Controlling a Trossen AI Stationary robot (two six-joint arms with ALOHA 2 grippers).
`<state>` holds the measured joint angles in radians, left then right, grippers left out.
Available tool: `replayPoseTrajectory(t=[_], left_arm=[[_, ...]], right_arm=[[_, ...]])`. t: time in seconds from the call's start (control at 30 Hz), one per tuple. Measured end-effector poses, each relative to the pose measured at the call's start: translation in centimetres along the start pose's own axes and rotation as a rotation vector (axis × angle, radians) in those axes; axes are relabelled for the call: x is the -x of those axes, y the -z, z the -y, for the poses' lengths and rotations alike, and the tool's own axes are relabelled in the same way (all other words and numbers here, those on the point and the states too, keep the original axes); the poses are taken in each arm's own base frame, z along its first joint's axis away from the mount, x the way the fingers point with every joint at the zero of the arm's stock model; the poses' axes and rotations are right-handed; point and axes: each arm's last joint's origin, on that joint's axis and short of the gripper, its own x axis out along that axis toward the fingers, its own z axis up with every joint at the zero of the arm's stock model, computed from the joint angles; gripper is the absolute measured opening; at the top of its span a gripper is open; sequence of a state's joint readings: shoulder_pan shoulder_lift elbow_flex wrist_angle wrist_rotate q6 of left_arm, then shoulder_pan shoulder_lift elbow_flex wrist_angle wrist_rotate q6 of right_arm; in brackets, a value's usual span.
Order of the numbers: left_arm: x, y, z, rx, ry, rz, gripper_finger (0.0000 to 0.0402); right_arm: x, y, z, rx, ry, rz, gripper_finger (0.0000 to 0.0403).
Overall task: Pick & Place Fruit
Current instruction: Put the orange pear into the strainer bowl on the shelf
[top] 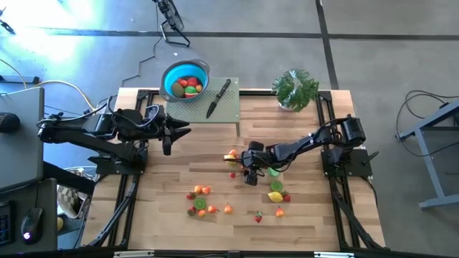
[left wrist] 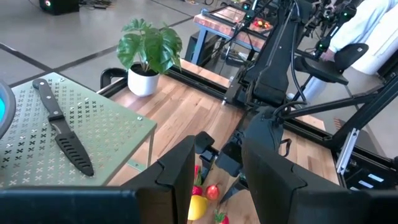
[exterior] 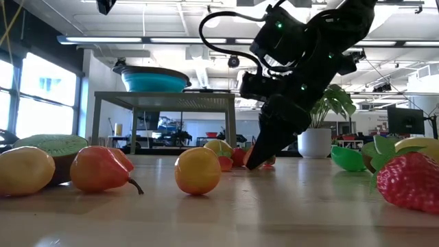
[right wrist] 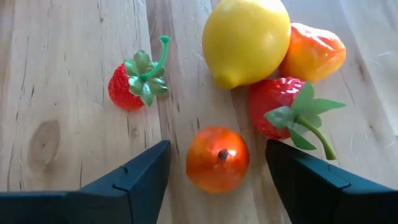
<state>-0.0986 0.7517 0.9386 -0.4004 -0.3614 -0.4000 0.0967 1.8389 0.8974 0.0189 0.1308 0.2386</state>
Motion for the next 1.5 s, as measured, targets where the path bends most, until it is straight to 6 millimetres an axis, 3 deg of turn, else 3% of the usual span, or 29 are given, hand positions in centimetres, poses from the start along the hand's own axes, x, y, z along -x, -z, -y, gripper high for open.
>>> replayPoseTrajectory(t=[0.63,0.87,1.17,1.37,1.5], left_arm=[[0.0,0.0,0.0,-0.001,0.003,-0.001,0.0128],[0.0,0.0,0.0,-0.001,0.003,-0.002,0.0128],[0.0,0.0,0.0,-0.001,0.011,-0.006,0.0128],[-0.1,0.0,0.1,0.008,0.011,-0.008,0.0128],[-0.8,0.2,0.3,0.110,0.001,-0.021,0.0128]], right_arm=[[0.0,0.0,-0.1,0.001,-0.023,-0.009,0.0125],[1.1,-0.4,-0.3,0.002,-0.074,0.000,0.0122],[6.0,-3.0,-0.2,0.000,-0.102,0.161,0.0115],[10.7,-5.0,0.2,0.001,-0.057,0.343,0.0120],[13.7,-5.9,0.6,0.001,0.003,0.476,0.0115]])
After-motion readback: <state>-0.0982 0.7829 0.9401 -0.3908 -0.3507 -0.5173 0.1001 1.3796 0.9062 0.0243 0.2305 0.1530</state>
